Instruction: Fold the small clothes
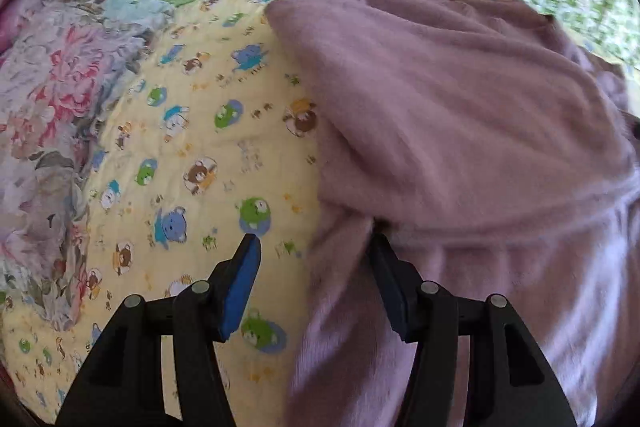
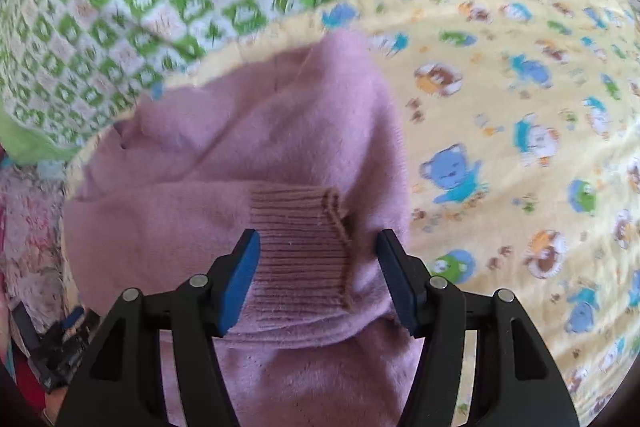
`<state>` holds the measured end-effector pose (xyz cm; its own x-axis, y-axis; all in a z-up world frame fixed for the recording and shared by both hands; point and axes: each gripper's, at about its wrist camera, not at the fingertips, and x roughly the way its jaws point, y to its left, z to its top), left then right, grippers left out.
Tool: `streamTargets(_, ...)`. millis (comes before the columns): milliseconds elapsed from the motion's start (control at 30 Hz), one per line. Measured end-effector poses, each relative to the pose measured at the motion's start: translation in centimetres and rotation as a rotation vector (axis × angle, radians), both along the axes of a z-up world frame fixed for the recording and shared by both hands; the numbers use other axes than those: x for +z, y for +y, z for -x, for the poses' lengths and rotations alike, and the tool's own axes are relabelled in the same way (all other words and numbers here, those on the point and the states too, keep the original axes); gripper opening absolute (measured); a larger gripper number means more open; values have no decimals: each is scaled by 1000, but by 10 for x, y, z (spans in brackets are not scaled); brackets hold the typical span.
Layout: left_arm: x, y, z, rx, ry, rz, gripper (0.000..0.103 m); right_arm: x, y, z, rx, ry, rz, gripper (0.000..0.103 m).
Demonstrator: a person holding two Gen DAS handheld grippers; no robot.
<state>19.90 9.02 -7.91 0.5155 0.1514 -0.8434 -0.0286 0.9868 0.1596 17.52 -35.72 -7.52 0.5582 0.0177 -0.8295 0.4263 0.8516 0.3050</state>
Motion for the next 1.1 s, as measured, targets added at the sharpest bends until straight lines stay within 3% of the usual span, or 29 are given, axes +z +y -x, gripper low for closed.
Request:
streamTargets(33,0,-2,-9,30,-1,-10,57,1,4,-3,13,14,19,22)
streamTargets(67,1,-1,-17,70,-8,-7,57,7,7,-5,31,10,24,11)
streamTargets(233,22,31,-23,265,-86,106,56,88,20,30,65,-270,-51,10)
streamTargets(300,21,39,-18,283,-90,125,56,100,20,47,41,-302,-30,10)
streamTargets(367,15,42,-10,294,-75,146,56,84,13,50,26,-243,-2,9)
streamTargets(500,2,44,-6,291,-40,162,55,25,-14,52,-66,-90,9,7)
streamTargets(533,3,44,-6,292,-39,166,55,18,-18,52,-82,-78,19,2)
streamTargets(700,4,44,-8,281,-29,169,56,-3,-31,51,-109,-30,-14,3)
streamTargets(800,-1,57,-9,326,-13,202,57,16,-15,47,-82,3,71,5)
streamTargets(900,-1,65,-4,359,-14,238,57,37,-4,47,-106,-10,149,14)
streamTargets(967,0,68,0,356,-18,231,58,47,1,48,-100,-59,151,42)
streamTargets(1000,-1,69,2,354,-19,226,60,53,5,50,-102,-79,159,49)
streamTargets(1033,-1,71,4,354,-13,228,60,58,10,51,-88,-109,162,54)
streamTargets(1100,-1,76,9,359,-6,247,60,65,25,43,-21,-148,147,54)
